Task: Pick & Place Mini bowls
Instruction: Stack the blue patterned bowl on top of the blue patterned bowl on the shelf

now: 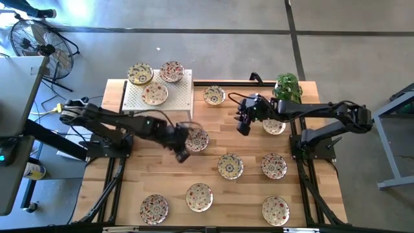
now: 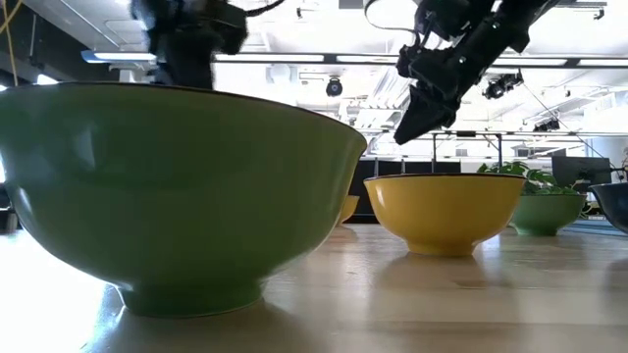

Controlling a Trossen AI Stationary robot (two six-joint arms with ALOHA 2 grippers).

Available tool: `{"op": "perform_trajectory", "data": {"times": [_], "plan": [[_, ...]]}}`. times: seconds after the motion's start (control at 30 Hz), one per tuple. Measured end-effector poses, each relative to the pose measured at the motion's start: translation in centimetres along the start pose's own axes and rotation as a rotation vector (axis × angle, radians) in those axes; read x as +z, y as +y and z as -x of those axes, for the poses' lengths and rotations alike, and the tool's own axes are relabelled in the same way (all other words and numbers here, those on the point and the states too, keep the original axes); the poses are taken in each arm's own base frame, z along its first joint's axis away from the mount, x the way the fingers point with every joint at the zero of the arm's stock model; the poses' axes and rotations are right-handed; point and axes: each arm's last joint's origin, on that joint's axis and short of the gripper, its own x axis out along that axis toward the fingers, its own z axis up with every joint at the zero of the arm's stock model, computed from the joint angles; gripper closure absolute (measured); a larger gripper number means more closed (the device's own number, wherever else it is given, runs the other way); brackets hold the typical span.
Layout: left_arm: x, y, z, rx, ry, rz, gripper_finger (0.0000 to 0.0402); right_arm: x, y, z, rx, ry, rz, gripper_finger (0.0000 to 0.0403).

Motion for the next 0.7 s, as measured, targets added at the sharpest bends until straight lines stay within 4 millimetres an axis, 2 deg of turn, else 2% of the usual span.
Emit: {"op": "perform_trajectory", "data": {"times": [0.2,0.43,0.53,0.7], "plan": [[-4.7,-3.5,0.7,-0.147,0.171,-0.247,0.0401,0.2,-0.1,0.0,-0.049,-0.022,-0.035,0.0294],[-10.2,-6.2,1.3,-0.212,0.344,-0.34,0.0399,0.2,-0.2,0.0,-0.06,-0.028,-0.018,0.0294],[-12.1,-7.0,0.9,-0.196,0.381,-0.363,0.0378,0.2,-0.2,0.0,-0.062,-0.031,-0.049,0.0294],[-14.6,-8.2,-0.8,-0.176,0.429,-0.383,0.0309,0.3,-0.2,0.0,-0.075,-0.045,-0.041,0.0294]]}}
